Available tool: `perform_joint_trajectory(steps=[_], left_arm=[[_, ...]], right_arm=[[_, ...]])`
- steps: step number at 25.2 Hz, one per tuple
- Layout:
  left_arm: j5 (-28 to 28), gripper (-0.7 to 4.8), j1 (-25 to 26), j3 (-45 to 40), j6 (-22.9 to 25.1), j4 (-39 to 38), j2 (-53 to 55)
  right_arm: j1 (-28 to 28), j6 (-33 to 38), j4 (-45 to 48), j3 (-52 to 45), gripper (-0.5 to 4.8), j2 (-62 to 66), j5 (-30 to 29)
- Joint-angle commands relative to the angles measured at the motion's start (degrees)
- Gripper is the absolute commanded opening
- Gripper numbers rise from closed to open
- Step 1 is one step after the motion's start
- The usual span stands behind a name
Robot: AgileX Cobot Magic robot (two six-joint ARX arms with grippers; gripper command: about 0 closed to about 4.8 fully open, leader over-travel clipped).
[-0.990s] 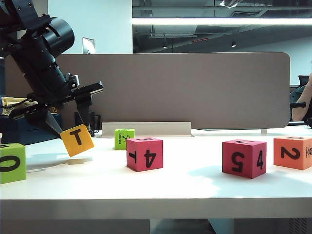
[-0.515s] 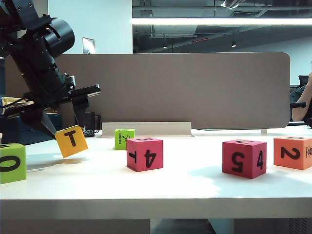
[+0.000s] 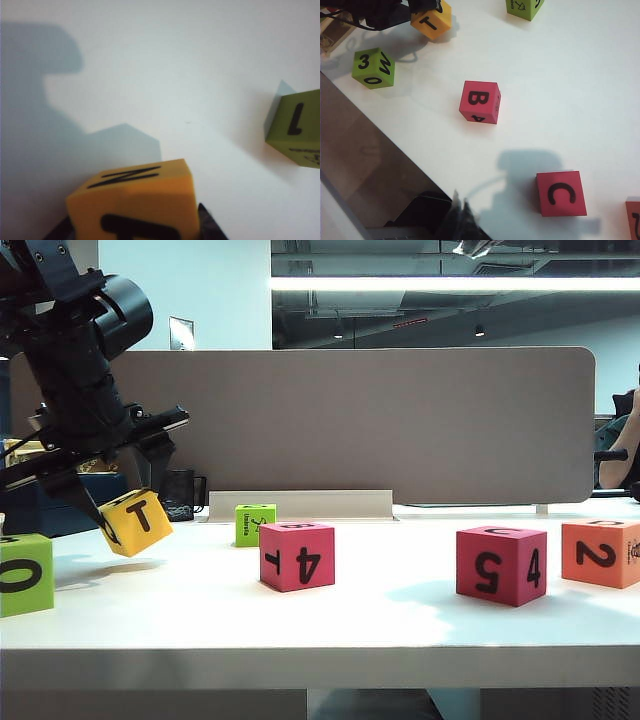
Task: Select the appropriate blocks from the scattered letter blocks on the table and arrange them in a row to spell out "ABCD".
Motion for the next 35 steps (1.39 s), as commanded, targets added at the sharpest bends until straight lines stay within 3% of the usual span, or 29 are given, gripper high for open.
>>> perform_joint_trajectory(steps=[1, 3, 9, 10, 13, 14, 16, 17, 20, 24, 29, 35], left_arm=[[-0.48, 3.15, -0.02, 0.13, 0.2, 0.42, -0.2], [-0.68, 3.49, -0.02, 0.13, 0.59, 0.39, -0.2], [-1.36, 3.5, -0.02, 0.13, 2.43, 0.63, -0.2], [-1.66, 3.54, 0.0, 0.13, 7.39, 2.25, -0.2], [-1.49, 4.79, 0.02, 0.22, 19.78, 4.81, -0.37], [-1.01, 4.79, 0.04, 0.22, 22.99, 5.11, -0.37], [2.84, 4.79, 0.22, 0.72, 41.86, 3.43, -0.35], [2.8, 4.79, 0.22, 0.92, 46.51, 2.16, -0.37], [2.82, 4.79, 0.22, 0.94, 56.54, -1.29, -0.31], [2.19, 4.79, 0.22, 0.94, 66.4, -2.97, -0.31], [2.08, 4.79, 0.33, 0.94, 71.8, -2.03, -0.28], [3.21, 4.79, 2.89, 0.94, 72.76, -1.62, 0.13]], right_arm=[[0.07, -0.17, 0.28, 0.17, -0.02, -0.13, 0.07], [0.07, -0.17, 0.31, 0.17, -0.02, -0.13, 0.07], [0.07, -0.17, 0.28, 0.17, -0.02, -0.13, 0.07], [0.07, -0.17, 0.24, 0.17, -0.02, -0.13, 0.07], [0.07, -0.17, 0.28, 0.17, -0.02, -0.13, 0.07], [0.07, -0.17, 0.26, 0.17, -0.02, -0.13, 0.07], [0.07, -0.17, 0.22, 0.17, -0.02, -0.13, 0.09], [0.07, -0.17, 0.24, 0.17, -0.02, -0.13, 0.07], [0.07, -0.17, 0.26, 0.17, -0.02, -0.11, 0.07], [0.07, -0.17, 0.24, 0.17, -0.02, -0.13, 0.07], [0.07, -0.13, -0.83, 0.17, -0.02, -0.13, 0.04], [0.07, -0.11, -2.86, 0.2, -0.02, -0.13, -0.48]])
